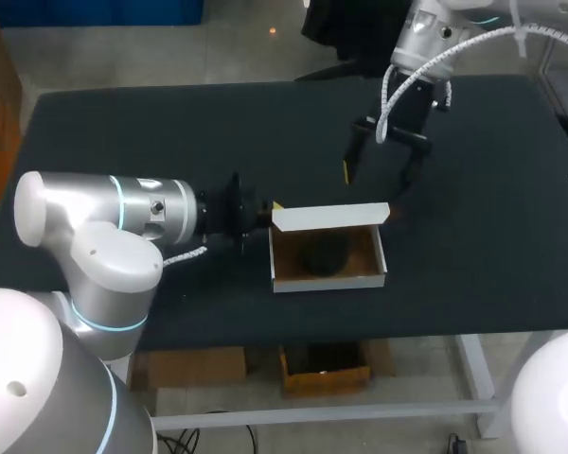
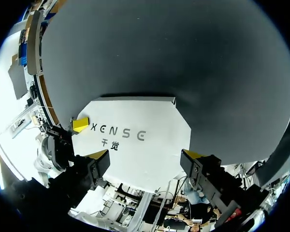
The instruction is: Assemble the packaging by folding the flat box into shape, placing the metal phone stand inside, and closing the box properly
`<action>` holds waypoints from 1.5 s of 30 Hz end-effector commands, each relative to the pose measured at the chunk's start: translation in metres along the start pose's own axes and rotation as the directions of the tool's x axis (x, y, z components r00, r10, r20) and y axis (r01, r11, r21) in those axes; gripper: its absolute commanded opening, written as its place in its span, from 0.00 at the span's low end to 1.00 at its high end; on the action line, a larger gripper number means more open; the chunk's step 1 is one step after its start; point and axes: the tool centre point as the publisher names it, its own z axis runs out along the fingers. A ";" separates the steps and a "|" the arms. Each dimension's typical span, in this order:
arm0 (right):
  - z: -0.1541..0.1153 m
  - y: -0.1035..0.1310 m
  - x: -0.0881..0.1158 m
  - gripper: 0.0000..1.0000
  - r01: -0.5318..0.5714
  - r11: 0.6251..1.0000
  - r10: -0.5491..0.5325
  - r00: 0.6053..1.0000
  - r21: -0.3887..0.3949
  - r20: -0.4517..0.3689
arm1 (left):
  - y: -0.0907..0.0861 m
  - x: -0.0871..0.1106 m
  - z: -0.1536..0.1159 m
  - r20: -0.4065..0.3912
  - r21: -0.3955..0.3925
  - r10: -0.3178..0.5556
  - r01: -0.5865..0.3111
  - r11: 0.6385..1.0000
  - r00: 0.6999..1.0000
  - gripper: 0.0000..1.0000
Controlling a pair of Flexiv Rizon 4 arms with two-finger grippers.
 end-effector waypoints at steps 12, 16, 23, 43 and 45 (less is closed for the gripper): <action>0.010 -0.005 -0.009 0.67 -0.010 0.999 0.009 1.000 0.035 0.012 | 0.003 0.016 0.006 0.083 -0.031 0.074 -0.072 0.997 0.994 0.00; 0.017 -0.009 -0.010 0.70 -0.012 0.999 0.011 1.000 0.039 0.024 | 0.003 0.018 0.005 0.091 -0.031 0.083 -0.080 0.996 0.992 0.00; 0.024 -0.012 -0.012 0.66 -0.017 0.999 0.016 0.999 0.046 0.030 | -0.001 0.018 0.003 0.102 -0.037 0.101 -0.097 0.995 0.990 0.00; 0.031 -0.030 -0.017 0.57 -0.002 0.999 0.000 0.999 0.048 0.048 | 0.000 0.019 0.001 0.120 -0.066 0.134 -0.126 0.990 0.984 0.00; 0.033 -0.030 -0.017 0.54 -0.002 0.999 -0.001 0.999 0.050 0.050 | -0.001 0.019 0.001 0.121 -0.067 0.136 -0.128 0.989 0.983 0.00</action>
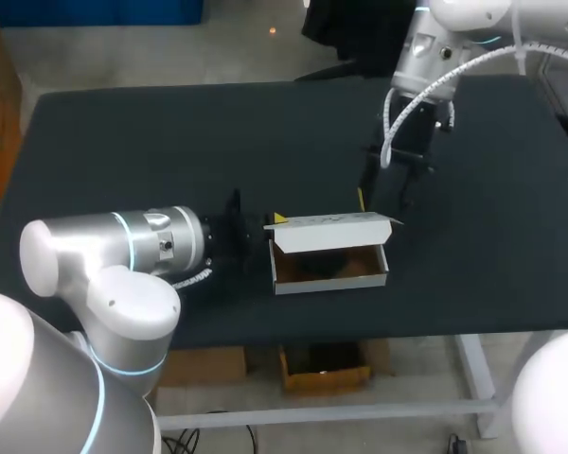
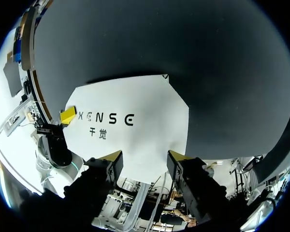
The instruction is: Assemble the packaging by folding the flat box into shape, placing the metal phone stand inside, and closing the box properly
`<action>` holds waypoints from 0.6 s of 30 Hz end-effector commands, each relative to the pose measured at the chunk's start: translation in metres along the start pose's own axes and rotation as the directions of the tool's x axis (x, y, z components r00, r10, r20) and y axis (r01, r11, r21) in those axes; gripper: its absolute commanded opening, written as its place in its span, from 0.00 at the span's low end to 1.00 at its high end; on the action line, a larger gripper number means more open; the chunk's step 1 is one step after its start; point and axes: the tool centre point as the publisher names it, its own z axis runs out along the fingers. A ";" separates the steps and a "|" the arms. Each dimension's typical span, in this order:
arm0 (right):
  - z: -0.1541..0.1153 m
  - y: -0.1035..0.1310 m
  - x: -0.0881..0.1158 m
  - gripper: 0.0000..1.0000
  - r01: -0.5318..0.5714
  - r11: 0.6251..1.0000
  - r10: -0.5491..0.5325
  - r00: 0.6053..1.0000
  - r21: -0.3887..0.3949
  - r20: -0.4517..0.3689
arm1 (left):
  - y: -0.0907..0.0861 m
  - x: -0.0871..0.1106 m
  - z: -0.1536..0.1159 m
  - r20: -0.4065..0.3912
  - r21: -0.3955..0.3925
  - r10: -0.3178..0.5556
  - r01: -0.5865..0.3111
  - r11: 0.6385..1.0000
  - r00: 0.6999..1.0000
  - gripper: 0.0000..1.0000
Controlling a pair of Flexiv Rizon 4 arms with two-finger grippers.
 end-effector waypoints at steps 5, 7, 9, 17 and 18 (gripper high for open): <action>0.005 -0.004 0.000 0.52 0.003 1.000 -0.003 1.000 0.001 0.006 | 0.000 0.004 0.003 0.015 -0.010 0.006 -0.005 1.000 1.000 0.00; 0.006 -0.005 -0.001 0.51 0.002 1.000 -0.003 1.000 0.002 0.007 | 0.000 0.004 0.003 0.016 -0.010 0.006 -0.006 1.000 1.000 0.00; 0.006 -0.005 -0.003 0.50 0.001 1.000 -0.001 1.000 0.004 0.008 | 0.000 0.004 0.003 0.016 -0.011 0.008 -0.008 1.000 1.000 0.00; 0.009 -0.006 -0.009 0.49 -0.012 1.000 0.012 1.000 0.009 0.009 | 0.000 0.004 0.003 0.017 -0.015 0.015 -0.015 1.000 1.000 0.00; 0.009 -0.006 -0.010 0.49 -0.013 1.000 0.013 1.000 0.010 0.008 | 0.000 0.004 0.003 0.017 -0.015 0.017 -0.016 1.000 1.000 0.00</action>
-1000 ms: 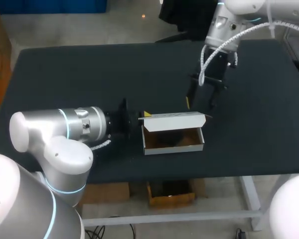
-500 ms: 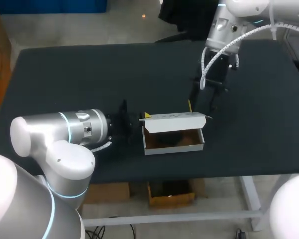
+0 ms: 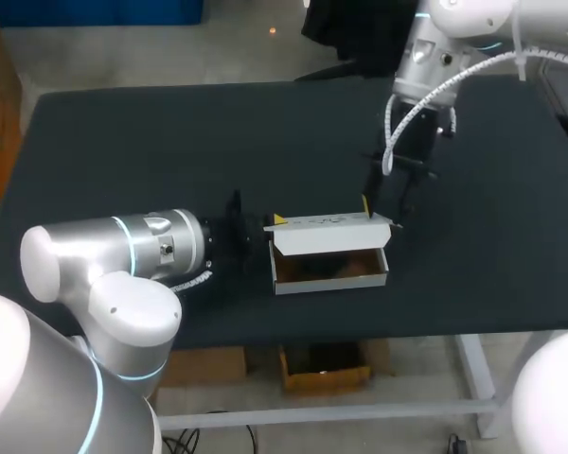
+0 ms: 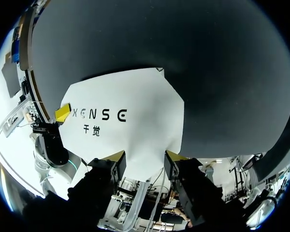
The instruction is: Assemble the packaging by folding the flat box into shape, placing the metal phone stand inside, and closing the box properly
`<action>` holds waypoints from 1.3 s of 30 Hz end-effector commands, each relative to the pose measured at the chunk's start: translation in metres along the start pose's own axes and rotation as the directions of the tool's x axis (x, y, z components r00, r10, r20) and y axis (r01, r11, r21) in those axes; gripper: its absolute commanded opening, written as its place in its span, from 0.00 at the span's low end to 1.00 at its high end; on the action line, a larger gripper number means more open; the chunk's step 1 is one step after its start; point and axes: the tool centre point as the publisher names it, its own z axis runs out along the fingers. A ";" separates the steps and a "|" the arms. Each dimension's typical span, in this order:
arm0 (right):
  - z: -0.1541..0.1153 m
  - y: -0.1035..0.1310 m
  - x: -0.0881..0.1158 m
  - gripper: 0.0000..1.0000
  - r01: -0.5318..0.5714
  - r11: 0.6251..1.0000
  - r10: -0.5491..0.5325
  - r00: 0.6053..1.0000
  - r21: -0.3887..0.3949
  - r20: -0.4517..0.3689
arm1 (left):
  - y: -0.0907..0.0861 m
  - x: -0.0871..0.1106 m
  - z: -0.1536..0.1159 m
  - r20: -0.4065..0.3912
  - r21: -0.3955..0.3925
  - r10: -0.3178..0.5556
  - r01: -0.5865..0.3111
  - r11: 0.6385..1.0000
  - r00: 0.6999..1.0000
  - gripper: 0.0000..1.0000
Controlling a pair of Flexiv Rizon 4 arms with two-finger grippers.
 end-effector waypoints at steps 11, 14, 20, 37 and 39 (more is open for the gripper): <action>0.005 0.003 -0.004 0.48 -0.007 1.000 0.007 1.000 0.010 -0.005 | -0.005 0.003 -0.001 0.009 0.004 0.008 -0.008 1.000 1.000 0.09; 0.006 0.004 -0.004 0.47 -0.006 1.000 0.006 1.000 0.011 -0.005 | -0.005 0.003 -0.003 0.012 0.008 0.009 -0.010 1.000 1.000 0.13; 0.007 0.005 -0.004 0.47 -0.007 1.000 0.007 1.000 0.016 -0.005 | -0.005 0.003 -0.005 0.014 0.020 0.010 -0.011 1.000 1.000 0.24; 0.009 0.008 -0.004 0.47 -0.009 1.000 0.009 1.000 0.020 -0.011 | -0.001 0.008 -0.031 0.029 0.012 -0.003 0.003 1.000 1.000 0.25; 0.009 0.009 -0.004 0.47 -0.008 1.000 0.009 1.000 0.020 -0.010 | 0.000 0.008 -0.034 0.037 0.007 -0.010 0.009 1.000 0.999 0.25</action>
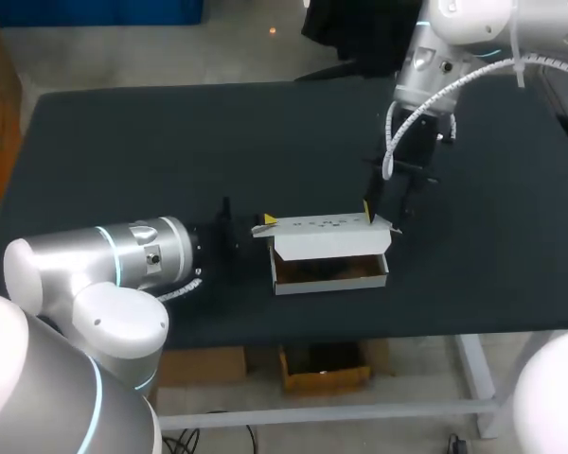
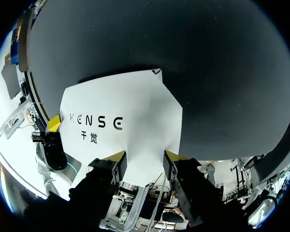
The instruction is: Assemble the packaging by folding the flat box into shape, placing the metal phone stand inside, and closing the box properly
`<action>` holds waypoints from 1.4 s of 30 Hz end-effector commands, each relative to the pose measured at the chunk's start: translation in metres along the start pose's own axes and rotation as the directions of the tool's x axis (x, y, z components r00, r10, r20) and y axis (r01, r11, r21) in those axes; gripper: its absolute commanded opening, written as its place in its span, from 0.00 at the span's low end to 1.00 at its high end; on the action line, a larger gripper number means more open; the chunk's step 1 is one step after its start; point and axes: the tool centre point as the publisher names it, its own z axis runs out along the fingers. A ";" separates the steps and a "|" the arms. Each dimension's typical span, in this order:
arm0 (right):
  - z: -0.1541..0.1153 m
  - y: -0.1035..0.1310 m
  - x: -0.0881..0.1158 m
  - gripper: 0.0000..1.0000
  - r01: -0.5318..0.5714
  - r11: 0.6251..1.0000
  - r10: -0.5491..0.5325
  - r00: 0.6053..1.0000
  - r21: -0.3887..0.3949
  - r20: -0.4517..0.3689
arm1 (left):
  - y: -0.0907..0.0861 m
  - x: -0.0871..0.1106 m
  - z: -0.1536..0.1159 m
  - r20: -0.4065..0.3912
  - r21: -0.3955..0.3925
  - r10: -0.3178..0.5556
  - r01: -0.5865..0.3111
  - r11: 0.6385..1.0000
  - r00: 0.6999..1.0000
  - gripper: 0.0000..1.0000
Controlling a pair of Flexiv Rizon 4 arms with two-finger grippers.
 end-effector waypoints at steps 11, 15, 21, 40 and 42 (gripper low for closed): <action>0.001 0.002 0.002 0.46 0.003 1.000 -0.003 1.000 0.007 0.004 | 0.007 0.006 -0.036 0.031 -0.031 -0.014 0.015 0.999 0.999 0.41; 0.002 0.001 0.002 0.46 0.002 1.000 -0.002 1.000 0.007 0.003 | 0.009 0.007 -0.048 0.023 -0.066 -0.015 0.017 0.998 1.000 0.42; 0.005 0.001 0.003 0.46 0.005 1.000 -0.005 1.000 0.007 0.007 | 0.013 -0.002 -0.073 -0.002 -0.096 -0.082 0.081 0.992 0.997 0.58; 0.013 0.003 0.003 0.46 0.006 1.000 -0.006 1.000 0.011 0.006 | 0.041 -0.024 -0.098 -0.256 -0.560 -0.567 0.358 0.748 0.783 1.00; 0.014 0.003 0.002 0.46 0.006 1.000 -0.006 1.000 0.011 0.006 | 0.041 -0.024 -0.098 -0.256 -0.560 -0.567 0.358 0.748 0.783 1.00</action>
